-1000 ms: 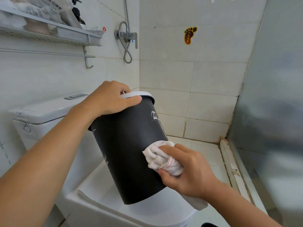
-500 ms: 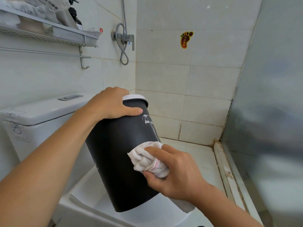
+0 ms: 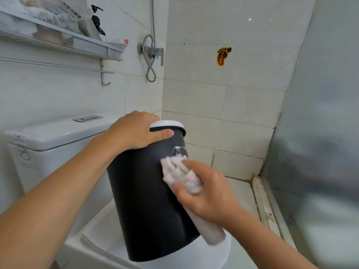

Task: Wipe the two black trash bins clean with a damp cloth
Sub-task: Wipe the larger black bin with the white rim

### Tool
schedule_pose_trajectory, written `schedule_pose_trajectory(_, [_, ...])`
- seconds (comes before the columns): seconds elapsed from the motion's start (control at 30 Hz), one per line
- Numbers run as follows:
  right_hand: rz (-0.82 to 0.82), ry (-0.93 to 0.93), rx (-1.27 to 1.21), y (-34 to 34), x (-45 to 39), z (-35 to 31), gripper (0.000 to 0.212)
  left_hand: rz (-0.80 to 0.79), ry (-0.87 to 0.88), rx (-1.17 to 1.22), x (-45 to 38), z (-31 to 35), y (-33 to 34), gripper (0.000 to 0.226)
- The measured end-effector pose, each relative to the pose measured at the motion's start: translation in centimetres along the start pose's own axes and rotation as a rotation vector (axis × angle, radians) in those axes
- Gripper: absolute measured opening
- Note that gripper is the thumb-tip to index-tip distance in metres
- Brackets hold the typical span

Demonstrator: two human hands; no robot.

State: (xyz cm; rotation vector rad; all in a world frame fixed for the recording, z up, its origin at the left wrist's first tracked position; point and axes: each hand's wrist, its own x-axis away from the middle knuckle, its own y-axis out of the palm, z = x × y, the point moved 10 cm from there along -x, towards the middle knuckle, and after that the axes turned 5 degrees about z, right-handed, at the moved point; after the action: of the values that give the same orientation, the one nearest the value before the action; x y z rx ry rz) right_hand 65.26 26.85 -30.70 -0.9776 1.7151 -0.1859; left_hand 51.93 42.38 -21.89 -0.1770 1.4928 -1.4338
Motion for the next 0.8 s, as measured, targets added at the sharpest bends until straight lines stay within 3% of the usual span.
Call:
schedule_pose_trajectory(0.13, [-0.123, -0.082, 0.027, 0.7, 3.5, -0.7, 0.039, 0.005, -0.009, 0.044, 0.2, -0.9, -0.1, 0.056])
schedule_pose_trajectory(0.33, [0.055, 0.006, 0.025, 0.1, -1.9, 0.0, 0.042, -0.019, 0.002, 0.071, 0.6, -0.8, -0.3, 0.057])
schedule_pose_trajectory(0.47, [0.067, 0.160, -0.001, 0.7, -5.5, 2.1, 0.029, -0.017, 0.001, 0.072, 0.8, -1.4, -0.4, 0.056])
schedule_pose_trajectory(0.57, [0.073, 0.040, 0.023, 0.3, -3.8, 0.3, 0.031, 0.002, -0.015, 0.086, 0.9, -1.8, -0.4, 0.057])
schedule_pose_trajectory(0.67, [-0.055, -0.138, 0.084, 1.0, -0.6, -2.0, 0.039, 0.005, -0.027, 0.089, 0.9, -2.0, -0.4, 0.058])
schedule_pose_trajectory(0.8, [-0.039, -0.135, 0.108, 0.7, -1.5, -1.8, 0.042, 0.002, -0.006, 0.111, 0.9, -1.9, -0.4, 0.058])
